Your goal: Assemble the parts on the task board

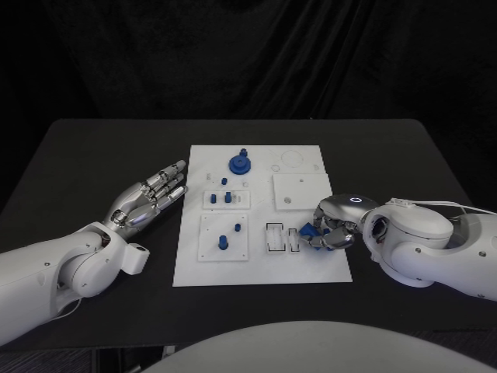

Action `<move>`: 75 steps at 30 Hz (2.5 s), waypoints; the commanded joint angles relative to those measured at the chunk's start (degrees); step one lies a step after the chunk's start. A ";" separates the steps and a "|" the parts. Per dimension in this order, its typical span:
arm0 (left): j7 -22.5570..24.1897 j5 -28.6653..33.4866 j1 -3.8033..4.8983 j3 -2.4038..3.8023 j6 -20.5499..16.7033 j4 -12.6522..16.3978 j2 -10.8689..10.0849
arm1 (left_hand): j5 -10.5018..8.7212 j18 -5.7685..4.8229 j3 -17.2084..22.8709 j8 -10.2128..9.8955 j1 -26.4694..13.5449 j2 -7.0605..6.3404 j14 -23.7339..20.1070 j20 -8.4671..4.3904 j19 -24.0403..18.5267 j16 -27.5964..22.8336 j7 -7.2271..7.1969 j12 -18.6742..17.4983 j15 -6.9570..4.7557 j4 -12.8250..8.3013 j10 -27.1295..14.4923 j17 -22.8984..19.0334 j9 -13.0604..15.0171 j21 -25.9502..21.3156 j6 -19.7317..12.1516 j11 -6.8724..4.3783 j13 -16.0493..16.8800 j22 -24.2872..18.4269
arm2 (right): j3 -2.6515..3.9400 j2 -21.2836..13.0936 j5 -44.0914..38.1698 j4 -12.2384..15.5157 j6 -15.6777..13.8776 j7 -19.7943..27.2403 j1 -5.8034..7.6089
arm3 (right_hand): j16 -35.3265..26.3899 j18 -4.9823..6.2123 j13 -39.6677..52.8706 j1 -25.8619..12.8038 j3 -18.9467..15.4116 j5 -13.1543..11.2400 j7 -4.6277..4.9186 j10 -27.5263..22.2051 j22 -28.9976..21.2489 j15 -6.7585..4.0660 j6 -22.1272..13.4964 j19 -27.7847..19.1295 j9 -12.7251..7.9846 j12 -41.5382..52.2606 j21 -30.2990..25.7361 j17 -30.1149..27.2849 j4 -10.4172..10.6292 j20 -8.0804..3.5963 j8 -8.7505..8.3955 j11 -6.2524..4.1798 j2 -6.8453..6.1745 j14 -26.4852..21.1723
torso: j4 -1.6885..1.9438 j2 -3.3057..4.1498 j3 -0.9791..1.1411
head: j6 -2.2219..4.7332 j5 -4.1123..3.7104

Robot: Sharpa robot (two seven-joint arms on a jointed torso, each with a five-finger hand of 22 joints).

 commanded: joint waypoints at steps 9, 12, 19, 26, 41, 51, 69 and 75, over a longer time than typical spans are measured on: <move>0.42 0.34 -0.36 0.06 0.81 0.05 0.09 | -0.06 0.97 0.43 -0.02 0.29 0.53 -0.07 0.43 0.22 -0.09 0.34 0.27 0.54 0.14 -0.11 0.01 0.04 0.08 0.05 0.48 0.06 0.05 | -0.13 -1.49 19.06 1.34 -9.41 0.78 -0.14 | -0.31 -0.71 15.07 1.97 4.54 4.28 -0.49 5.98 12.45 -0.20 0.74 2.94 1.18 0.15 -0.04 6.09 -5.02 0.25 0.51 -0.29 1.09 4.23 | -0.05 0.04 0.04 | 0.00 0.44; 0.41 0.35 -0.39 0.06 0.78 0.06 0.08 | -0.10 0.97 0.45 -0.03 0.29 0.57 -0.06 0.44 0.25 -0.09 0.36 0.27 0.56 0.15 -0.11 0.01 0.03 0.09 0.01 0.49 0.06 0.11 | -0.12 -2.06 26.64 1.84 -11.09 1.88 0.83 | -0.37 -0.72 15.07 1.43 4.69 4.87 -0.57 5.98 12.47 -0.26 1.05 2.98 1.46 0.15 0.02 5.90 -5.03 0.19 0.68 -0.37 1.23 4.21 | -0.12 0.03 0.04 | 0.00 0.56; 0.33 0.35 -0.41 0.06 0.74 0.08 0.16 | -0.12 0.97 0.46 -0.03 0.28 0.58 -0.05 0.44 0.27 -0.09 0.36 0.28 0.56 0.15 -0.11 0.01 0.04 0.10 0.01 0.50 0.06 0.17 | -0.12 -2.13 38.86 2.49 -10.59 2.90 3.03 | -0.57 -0.43 15.07 0.26 4.76 5.21 -0.65 5.98 12.07 -0.35 1.25 2.50 1.81 0.15 -1.11 5.37 -4.78 0.12 0.80 -0.45 1.43 4.13 | -0.01 -0.08 0.02 | 0.00 0.56; 0.24 0.35 -0.41 0.06 0.77 0.23 0.18 | -0.21 0.97 0.49 -0.02 0.28 0.63 -0.03 0.46 0.30 -0.08 0.36 0.28 0.58 0.17 -0.12 0.02 0.04 0.12 0.03 0.51 0.06 0.20 | -0.12 -0.55 43.47 1.85 -7.98 3.00 3.59 | -0.71 -0.36 15.07 -1.04 4.80 4.74 -0.63 5.98 11.97 -0.36 1.06 2.37 2.17 0.15 -1.41 5.02 -4.34 0.08 0.82 -0.45 1.83 4.07 | 0.07 -0.13 -0.06 | 0.00 0.91; 0.16 0.35 -0.42 0.06 0.78 0.25 0.42 | -0.38 0.98 0.53 -0.02 0.28 0.68 -0.01 0.48 0.33 -0.07 0.35 0.30 0.60 0.17 -0.13 0.03 0.04 0.14 0.02 0.57 0.06 0.23 | -0.14 3.78 43.53 -0.64 -4.93 1.77 3.11 | -1.10 0.11 15.07 -5.12 4.10 0.02 -0.08 5.98 11.30 -0.01 -0.52 1.51 2.90 0.15 -3.39 4.02 -2.46 0.36 0.16 0.01 2.66 3.90 | 0.03 0.20 -0.03 | 0.00 1.46; 0.12 0.36 -0.42 0.06 0.97 0.15 0.65 | -0.29 0.98 0.59 -0.03 0.30 0.74 0.00 0.49 0.35 -0.07 0.42 0.29 0.62 0.16 -0.14 0.03 0.03 0.14 -0.01 0.58 0.06 0.22 | -0.14 4.94 43.45 -1.19 -3.87 1.61 2.79 | -1.21 0.13 15.07 -6.18 3.83 -3.28 0.68 5.98 11.24 0.51 -2.10 1.43 2.15 0.15 -3.66 3.70 -1.89 0.77 -1.30 0.66 3.08 3.85 | 0.15 0.12 -0.04 | 0.00 1.47; -0.01 0.36 -0.45 0.06 1.29 -0.17 0.79 | -0.16 0.98 0.65 -0.01 0.34 0.81 0.01 0.51 0.37 -0.07 0.59 0.29 0.65 0.14 -0.16 0.03 0.05 0.16 0.07 0.58 0.06 0.24 | -0.14 5.35 43.43 -1.37 -3.80 3.01 2.68 | -1.33 0.31 15.07 -9.97 -1.92 -15.15 1.48 5.98 11.05 1.24 -3.41 1.24 -0.35 0.15 -4.47 3.06 2.56 1.55 -2.53 1.46 4.19 3.74 | -0.05 -0.03 0.01 | 0.00 2.10; -0.05 0.36 -0.48 0.06 1.37 -0.25 0.86 | -0.22 0.97 0.67 -0.01 0.33 0.83 0.02 0.54 0.38 -0.06 0.77 0.27 0.69 0.15 -0.17 0.04 0.05 0.16 0.11 0.58 0.05 0.20 | -0.14 5.38 43.43 -1.40 -2.57 2.96 2.68 | -1.15 0.23 15.07 -9.93 -3.30 -17.65 1.38 5.98 11.17 1.20 -3.00 1.41 -0.53 0.15 -4.14 3.38 2.99 1.54 -2.05 1.39 4.27 3.81 | -0.03 -0.05 0.00 | 0.00 2.25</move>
